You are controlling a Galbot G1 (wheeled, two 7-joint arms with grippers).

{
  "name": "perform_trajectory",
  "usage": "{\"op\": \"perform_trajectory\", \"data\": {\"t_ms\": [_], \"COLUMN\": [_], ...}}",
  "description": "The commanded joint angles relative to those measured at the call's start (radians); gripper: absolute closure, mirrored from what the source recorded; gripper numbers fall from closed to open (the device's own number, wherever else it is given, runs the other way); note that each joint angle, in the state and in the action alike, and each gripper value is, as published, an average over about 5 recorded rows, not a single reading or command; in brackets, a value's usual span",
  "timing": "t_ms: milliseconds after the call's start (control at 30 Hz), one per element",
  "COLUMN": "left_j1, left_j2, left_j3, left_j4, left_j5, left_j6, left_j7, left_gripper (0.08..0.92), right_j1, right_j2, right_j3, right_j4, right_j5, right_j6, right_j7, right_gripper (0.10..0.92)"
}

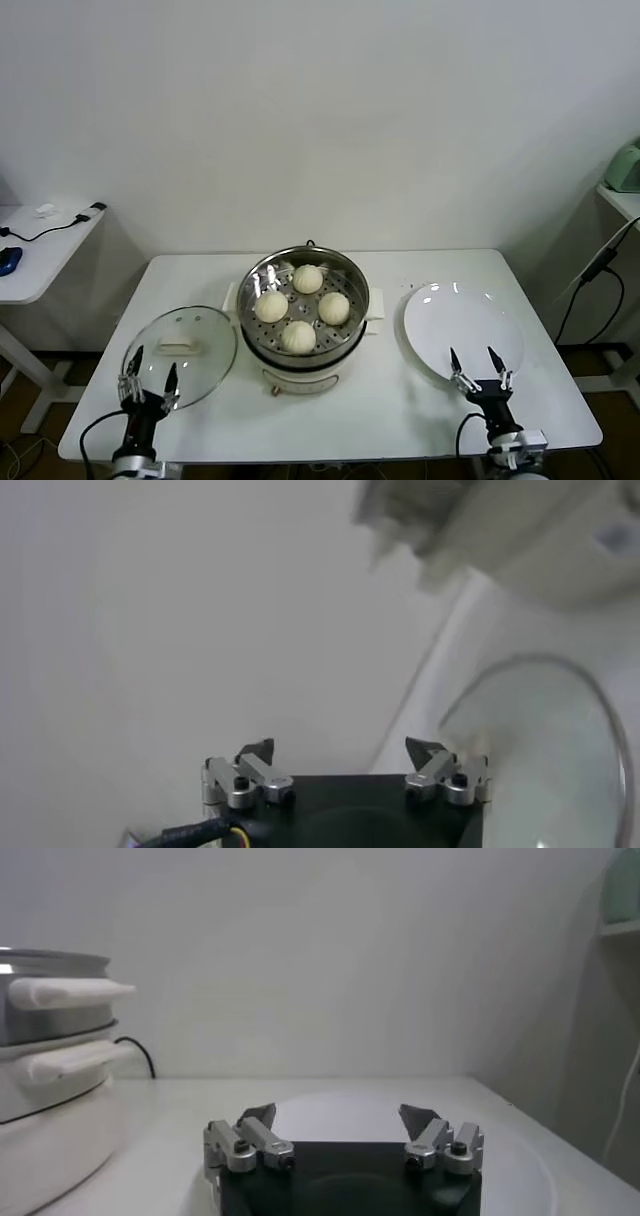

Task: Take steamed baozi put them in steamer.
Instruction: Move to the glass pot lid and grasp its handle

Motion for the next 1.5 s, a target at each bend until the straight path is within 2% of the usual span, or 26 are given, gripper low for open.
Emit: {"op": "perform_trajectory", "data": {"t_ms": [33, 233, 533, 667, 1200, 1300, 1500], "left_j1": [-0.113, -0.179, -0.262, -0.281, -0.344, -0.348, -0.351], "left_j2": [0.004, -0.004, 0.011, 0.027, 0.049, 0.050, 0.046], "left_j3": [0.012, 0.028, 0.044, 0.055, 0.086, 0.087, 0.086], "left_j4": [0.199, 0.221, 0.307, 0.336, 0.382, 0.406, 0.438], "left_j5": [0.492, 0.544, 0.517, 0.455, 0.353, 0.351, 0.350], "left_j6": [0.124, 0.165, 0.203, 0.197, 0.180, 0.175, 0.164], "left_j7": [-0.102, -0.093, -0.031, -0.003, 0.014, 0.010, -0.008], "left_gripper": [0.177, 0.177, 0.177, 0.177, 0.178, 0.218, 0.389], "right_j1": [-0.018, -0.022, -0.039, -0.040, -0.012, -0.008, -0.006], "right_j2": [0.007, 0.011, 0.012, 0.012, 0.012, 0.013, 0.014], "right_j3": [-0.022, -0.018, -0.011, -0.011, -0.028, -0.032, -0.035], "right_j4": [0.002, 0.004, 0.026, 0.031, 0.026, 0.025, 0.023], "right_j5": [-0.032, -0.048, -0.066, -0.070, -0.093, -0.095, -0.101], "right_j6": [-0.024, -0.025, -0.038, -0.044, -0.057, -0.058, -0.058], "right_j7": [0.019, 0.025, 0.024, 0.023, 0.030, 0.031, 0.033], "right_gripper": [0.202, 0.203, 0.203, 0.202, 0.203, 0.202, 0.203]}}
